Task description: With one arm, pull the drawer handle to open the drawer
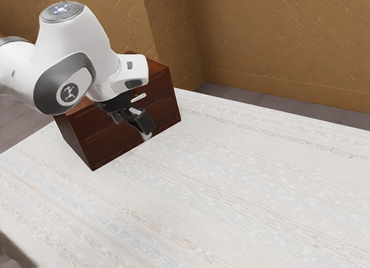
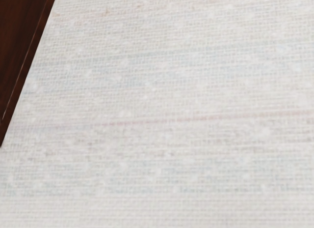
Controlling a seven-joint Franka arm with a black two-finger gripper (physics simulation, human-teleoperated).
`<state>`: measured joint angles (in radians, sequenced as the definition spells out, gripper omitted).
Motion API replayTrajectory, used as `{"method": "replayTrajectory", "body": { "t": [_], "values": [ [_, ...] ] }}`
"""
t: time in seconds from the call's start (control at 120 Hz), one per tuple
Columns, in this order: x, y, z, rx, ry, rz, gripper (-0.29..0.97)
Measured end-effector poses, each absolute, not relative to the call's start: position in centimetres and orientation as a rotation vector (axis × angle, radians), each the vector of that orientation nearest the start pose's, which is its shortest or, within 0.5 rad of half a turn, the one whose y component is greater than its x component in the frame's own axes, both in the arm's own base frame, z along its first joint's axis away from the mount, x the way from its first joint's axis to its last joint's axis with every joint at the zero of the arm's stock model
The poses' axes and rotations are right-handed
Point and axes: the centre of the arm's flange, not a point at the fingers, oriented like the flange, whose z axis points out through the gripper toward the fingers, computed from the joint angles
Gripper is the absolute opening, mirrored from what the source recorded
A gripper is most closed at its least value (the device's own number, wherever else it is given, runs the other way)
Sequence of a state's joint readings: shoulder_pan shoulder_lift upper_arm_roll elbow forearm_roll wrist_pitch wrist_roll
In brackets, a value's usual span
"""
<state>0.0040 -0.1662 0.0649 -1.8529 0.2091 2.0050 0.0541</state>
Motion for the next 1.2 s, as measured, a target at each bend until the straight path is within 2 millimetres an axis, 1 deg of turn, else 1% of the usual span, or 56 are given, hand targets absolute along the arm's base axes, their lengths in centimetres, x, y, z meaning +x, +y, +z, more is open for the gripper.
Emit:
{"method": "replayTrajectory", "body": {
  "t": [0.117,0.208,0.275,0.408,0.475,0.658,0.775,0.875,1.025,1.108,1.2],
  "values": [
    [54.5,5.8,62.1,-2.791,0.110,-0.452,0.68],
    [56.1,6.5,61.7,-2.730,0.132,-0.428,0.68],
    [57.1,7.1,61.1,-2.705,0.134,-0.387,0.68],
    [57.2,8.5,59.8,-2.694,0.106,-0.275,0.68],
    [58.0,9.2,59.2,-2.690,0.094,-0.238,0.68],
    [61.2,10.6,57.7,-2.679,0.081,-0.187,0.68],
    [63.0,12.3,56.8,-2.673,0.066,-0.167,0.68],
    [64.2,13.4,56.6,-2.666,0.066,-0.173,0.68],
    [65.8,14.0,56.4,-2.656,0.091,-0.194,0.68],
    [66.6,14.6,55.9,-2.652,0.100,-0.195,0.68],
    [67.1,16.0,55.9,-2.647,0.093,-0.202,0.68]
  ]
}}
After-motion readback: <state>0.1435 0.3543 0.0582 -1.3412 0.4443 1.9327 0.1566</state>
